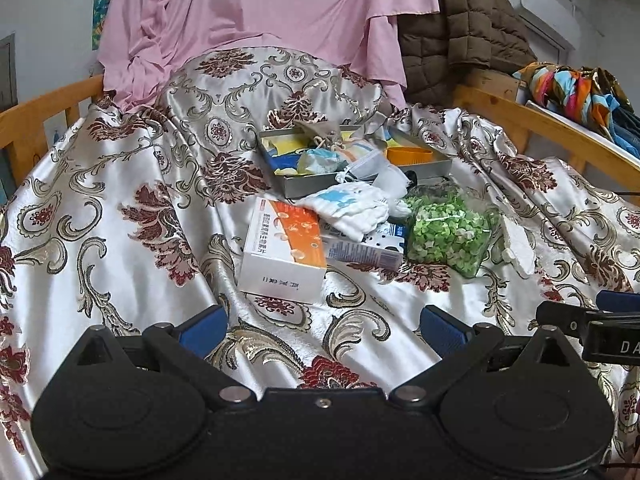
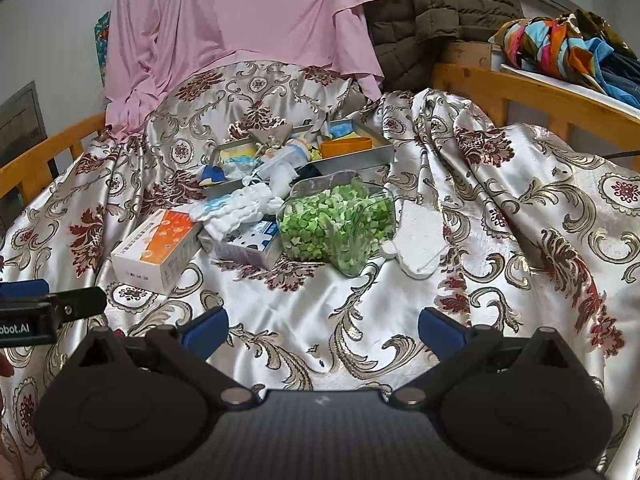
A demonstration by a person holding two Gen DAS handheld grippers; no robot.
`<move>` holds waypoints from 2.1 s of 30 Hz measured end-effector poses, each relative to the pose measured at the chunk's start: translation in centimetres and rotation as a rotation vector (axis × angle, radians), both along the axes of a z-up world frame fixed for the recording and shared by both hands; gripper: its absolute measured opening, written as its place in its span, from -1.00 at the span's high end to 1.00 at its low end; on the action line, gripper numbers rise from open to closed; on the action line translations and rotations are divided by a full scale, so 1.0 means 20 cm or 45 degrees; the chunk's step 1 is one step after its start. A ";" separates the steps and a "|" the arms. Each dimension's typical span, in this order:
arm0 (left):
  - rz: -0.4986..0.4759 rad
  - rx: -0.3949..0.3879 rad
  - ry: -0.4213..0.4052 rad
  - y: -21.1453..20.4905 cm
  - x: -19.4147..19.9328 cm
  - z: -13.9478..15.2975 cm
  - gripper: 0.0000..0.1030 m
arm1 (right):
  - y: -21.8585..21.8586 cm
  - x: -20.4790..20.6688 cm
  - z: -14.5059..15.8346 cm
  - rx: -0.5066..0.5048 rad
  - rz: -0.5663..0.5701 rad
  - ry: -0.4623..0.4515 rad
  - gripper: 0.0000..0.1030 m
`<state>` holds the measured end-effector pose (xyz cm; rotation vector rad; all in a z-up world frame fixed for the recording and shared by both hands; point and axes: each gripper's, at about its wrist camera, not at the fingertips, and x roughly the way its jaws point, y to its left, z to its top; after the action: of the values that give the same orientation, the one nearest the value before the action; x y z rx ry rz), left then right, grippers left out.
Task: Organize soft objects
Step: 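Lift both tools away from the tray back over the bed, then grasp the white blue-printed cloth with the left tool while the right tool grasps a white cloth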
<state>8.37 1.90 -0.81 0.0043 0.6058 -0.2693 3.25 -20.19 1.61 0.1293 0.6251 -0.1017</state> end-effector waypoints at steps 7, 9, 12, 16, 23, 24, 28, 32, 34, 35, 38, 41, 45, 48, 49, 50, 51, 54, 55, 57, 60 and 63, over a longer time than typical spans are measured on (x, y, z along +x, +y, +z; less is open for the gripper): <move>0.032 0.007 0.016 0.00 0.02 -0.01 -0.98 | 0.01 0.02 -0.01 0.001 0.023 0.003 -1.00; 0.047 0.002 0.022 0.01 0.03 -0.01 -0.98 | 0.01 0.02 -0.01 0.013 0.027 0.002 -1.00; 0.072 0.001 0.020 0.03 0.05 0.00 -0.98 | 0.01 0.02 -0.01 0.024 0.034 -0.010 -1.00; 0.101 -0.002 0.012 0.05 0.08 0.01 -0.98 | 0.01 0.04 -0.01 0.037 0.042 -0.032 -1.00; 0.156 -0.018 -0.009 0.09 0.15 0.03 -0.98 | 0.02 0.11 0.02 0.015 0.053 -0.072 -1.00; 0.165 -0.023 -0.014 0.09 0.16 0.03 -0.98 | 0.02 0.12 0.02 0.012 0.056 -0.079 -1.00; 0.196 -0.023 -0.029 0.12 0.20 0.03 -0.98 | 0.02 0.17 0.02 0.011 0.062 -0.111 -1.00; 0.213 -0.035 -0.028 0.14 0.26 0.02 -0.98 | 0.03 0.22 0.01 0.015 0.062 -0.111 -1.00; 0.222 -0.037 -0.040 0.16 0.28 0.02 -0.98 | 0.03 0.25 0.00 0.012 0.065 -0.111 -1.00; 0.229 -0.037 -0.050 0.16 0.29 0.03 -0.98 | 0.04 0.27 0.00 0.010 0.069 -0.114 -1.00; 0.256 -0.055 -0.067 0.19 0.34 0.03 -0.98 | 0.05 0.30 -0.01 0.011 0.078 -0.129 -1.00; 0.251 -0.099 -0.063 0.21 0.40 0.03 -0.98 | 0.05 0.32 -0.04 0.038 0.095 -0.161 -1.00; 0.212 -0.105 -0.085 0.21 0.51 0.02 -0.98 | 0.06 0.36 -0.07 0.029 0.119 -0.162 -1.00; 0.145 -0.123 -0.091 0.19 0.62 0.03 -0.98 | 0.07 0.41 -0.08 0.008 0.126 -0.157 -1.00; 0.123 -0.132 -0.092 0.19 0.65 0.02 -0.98 | 0.07 0.44 -0.08 -0.007 0.125 -0.164 -1.00; 0.099 -0.140 -0.092 0.18 0.68 0.02 -0.98 | 0.07 0.46 -0.08 -0.018 0.125 -0.171 -1.00; 0.076 -0.145 -0.094 0.17 0.72 0.01 -0.98 | 0.07 0.49 -0.08 -0.024 0.127 -0.176 -1.00; 0.000 -0.126 -0.106 0.13 0.85 -0.01 -0.98 | 0.05 0.57 -0.09 -0.041 0.134 -0.185 -1.00; -0.028 -0.126 -0.107 0.11 0.89 -0.02 -0.98 | 0.04 0.60 -0.09 -0.045 0.136 -0.184 -1.00; -0.094 -0.139 -0.108 0.07 0.97 -0.04 -0.98 | 0.02 0.66 -0.08 -0.065 0.133 -0.186 -1.00; -0.213 -0.135 -0.115 0.02 1.08 -0.07 -0.98 | 0.01 0.74 -0.07 -0.112 0.126 -0.190 -1.00; -0.322 -0.122 -0.089 -0.03 1.17 -0.11 -0.98 | 0.00 0.83 -0.07 -0.168 0.121 -0.200 -0.99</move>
<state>31.76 1.39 -3.11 -0.0019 0.5218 -0.5412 19.81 -20.22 0.26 -0.0198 0.4658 -0.0400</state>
